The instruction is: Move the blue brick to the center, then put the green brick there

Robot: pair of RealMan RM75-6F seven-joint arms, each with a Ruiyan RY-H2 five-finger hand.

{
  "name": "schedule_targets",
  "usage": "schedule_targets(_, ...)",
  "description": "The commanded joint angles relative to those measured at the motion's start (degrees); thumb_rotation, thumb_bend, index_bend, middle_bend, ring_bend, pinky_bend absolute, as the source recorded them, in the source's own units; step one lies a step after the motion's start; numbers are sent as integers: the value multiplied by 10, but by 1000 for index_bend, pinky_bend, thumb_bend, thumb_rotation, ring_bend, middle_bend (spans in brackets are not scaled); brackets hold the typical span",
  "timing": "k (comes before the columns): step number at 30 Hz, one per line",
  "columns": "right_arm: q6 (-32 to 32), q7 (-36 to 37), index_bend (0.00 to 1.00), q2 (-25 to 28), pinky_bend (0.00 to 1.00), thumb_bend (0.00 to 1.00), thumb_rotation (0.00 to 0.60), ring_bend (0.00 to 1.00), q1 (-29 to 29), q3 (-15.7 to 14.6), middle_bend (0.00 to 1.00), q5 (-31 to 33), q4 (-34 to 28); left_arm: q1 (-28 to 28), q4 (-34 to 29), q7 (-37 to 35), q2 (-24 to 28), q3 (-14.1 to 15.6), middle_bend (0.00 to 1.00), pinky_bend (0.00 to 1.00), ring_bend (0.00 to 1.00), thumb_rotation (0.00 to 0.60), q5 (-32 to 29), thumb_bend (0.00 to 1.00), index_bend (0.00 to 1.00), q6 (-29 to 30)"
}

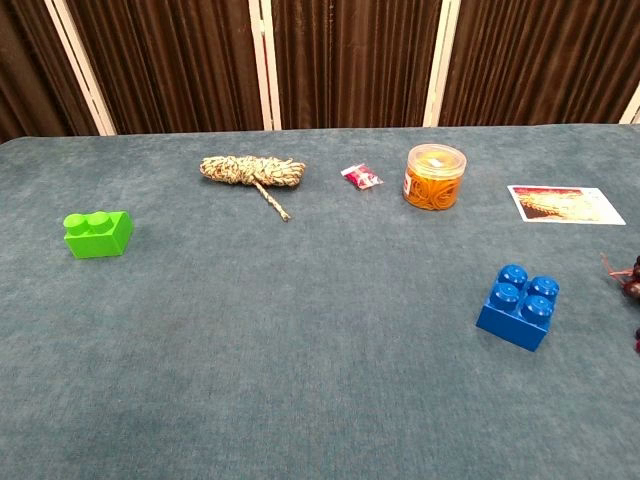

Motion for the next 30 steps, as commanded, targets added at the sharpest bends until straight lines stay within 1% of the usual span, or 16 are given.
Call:
schedule_targets(1, -2, -1, 33, 1, 0, 0, 600, 0, 0, -1, 0, 0, -1, 1, -1, 0, 1, -1, 0, 0, 0, 600, 2, 0, 0, 0)
schedule_targets(7, -19, -4, 33, -3, 0, 0, 600, 0, 6, -12, 0, -10, -4, 4, -5, 2, 4, -3, 0, 0, 0, 600, 7, 0, 0, -1)
schedule_targets(11, -59, -20, 34, -10, 0, 0, 600, 0, 32, -27, 0, -41, -1, 5, -13, 5, 10, -7, 0, 0, 0, 600, 14, 0, 0, 4)
schedule_targets(16, -144, -11, 34, -17, 0, 0, 600, 0, 107, -41, 0, -113, -2, 4, -13, 4, 18, -16, 0, 0, 0, 600, 7, 0, 0, -2)
schedule_targets(22, -248, -22, 34, -27, 0, 0, 600, 0, 210, -40, 37, -184, 21, 5, -14, 4, 23, -26, 0, 0, 0, 600, -8, 0, 0, -9)
schedule_targets(28, -324, -32, 34, -51, 0, 0, 600, 0, 286, -42, 55, -221, 68, 5, -10, 12, 23, -32, 0, 0, 0, 600, -21, 0, 0, -18)
schedule_targets(30, -339, -34, 37, -58, 0, 0, 600, 0, 301, -44, 56, -227, 75, 4, -4, 12, 21, -35, 0, 0, 0, 600, -26, 0, 0, -21)
